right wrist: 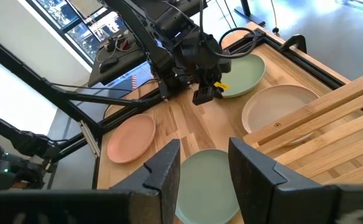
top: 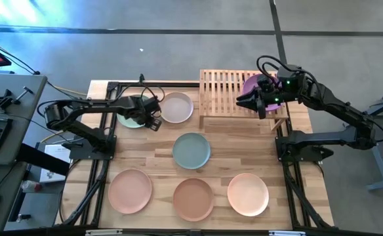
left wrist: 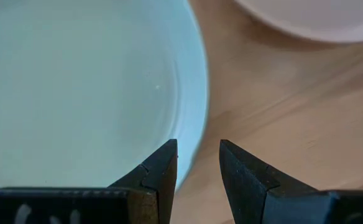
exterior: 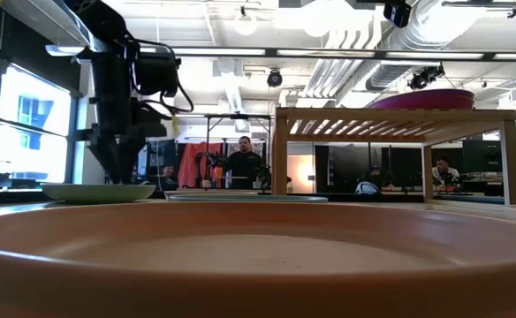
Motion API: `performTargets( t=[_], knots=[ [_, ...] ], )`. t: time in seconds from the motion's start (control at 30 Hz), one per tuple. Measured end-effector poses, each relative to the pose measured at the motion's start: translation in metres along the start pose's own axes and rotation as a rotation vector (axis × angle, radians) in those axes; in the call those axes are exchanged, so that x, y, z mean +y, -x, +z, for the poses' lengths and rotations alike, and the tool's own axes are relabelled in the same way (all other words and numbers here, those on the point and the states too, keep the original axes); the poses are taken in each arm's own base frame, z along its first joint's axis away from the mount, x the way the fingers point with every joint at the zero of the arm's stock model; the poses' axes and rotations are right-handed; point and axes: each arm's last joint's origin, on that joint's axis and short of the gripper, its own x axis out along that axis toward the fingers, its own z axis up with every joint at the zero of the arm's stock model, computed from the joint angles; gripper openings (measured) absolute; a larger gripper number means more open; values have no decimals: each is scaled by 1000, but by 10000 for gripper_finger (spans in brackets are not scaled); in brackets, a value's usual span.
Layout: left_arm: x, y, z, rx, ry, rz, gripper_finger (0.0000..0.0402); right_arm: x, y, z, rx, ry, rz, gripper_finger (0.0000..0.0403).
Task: Place and stack plates onto a shelf
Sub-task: Stack the green plate on the purple plate on the shelf
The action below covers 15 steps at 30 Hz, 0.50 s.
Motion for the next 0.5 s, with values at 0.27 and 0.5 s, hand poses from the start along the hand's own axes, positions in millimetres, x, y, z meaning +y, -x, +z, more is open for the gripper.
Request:
performTargets(
  t=[0.27,0.5],
  knots=[
    [2,-4,-3,2,-13,11,110,0,0,0,0,0,0,118],
    [7,-13,-14,56,-14,19,110,0,0,0,0,0,0,118]
  ],
)
